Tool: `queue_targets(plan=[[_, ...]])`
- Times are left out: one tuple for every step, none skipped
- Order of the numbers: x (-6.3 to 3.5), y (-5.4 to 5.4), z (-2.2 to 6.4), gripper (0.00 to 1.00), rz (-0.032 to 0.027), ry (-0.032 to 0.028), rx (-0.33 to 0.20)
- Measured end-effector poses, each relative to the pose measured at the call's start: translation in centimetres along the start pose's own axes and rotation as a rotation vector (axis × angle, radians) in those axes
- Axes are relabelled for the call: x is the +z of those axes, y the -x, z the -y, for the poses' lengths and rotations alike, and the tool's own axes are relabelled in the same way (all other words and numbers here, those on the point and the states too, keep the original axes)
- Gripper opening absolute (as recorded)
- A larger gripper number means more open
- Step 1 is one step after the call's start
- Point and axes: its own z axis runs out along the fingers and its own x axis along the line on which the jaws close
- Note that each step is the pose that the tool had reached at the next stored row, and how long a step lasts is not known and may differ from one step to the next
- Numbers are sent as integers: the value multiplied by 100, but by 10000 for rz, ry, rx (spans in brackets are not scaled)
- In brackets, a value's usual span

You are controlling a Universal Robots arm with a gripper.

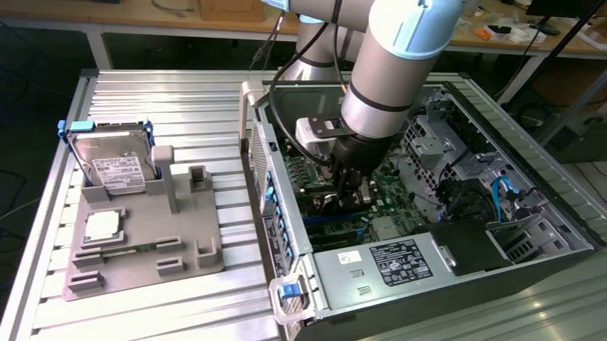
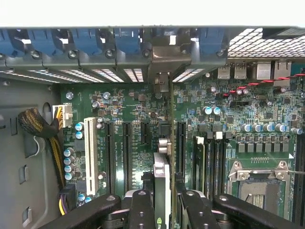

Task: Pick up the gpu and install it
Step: 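Insert the gpu into the slot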

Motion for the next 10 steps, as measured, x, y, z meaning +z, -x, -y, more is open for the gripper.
queue_targets(plan=[[0, 0, 0, 27, 0, 1, 0], [0, 0, 0, 27, 0, 0, 0], [0, 0, 0, 27, 0, 0, 0], [0, 0, 0, 27, 0, 0, 0], [0, 0, 0, 27, -1, 1, 0], [0, 0, 0, 27, 1, 3, 0], [1, 0, 0, 27, 10, 10, -1], [2, 0, 1, 27, 33, 37, -1], [3, 0, 2, 27, 43, 59, -1], [3, 0, 4, 27, 55, 85, 0]])
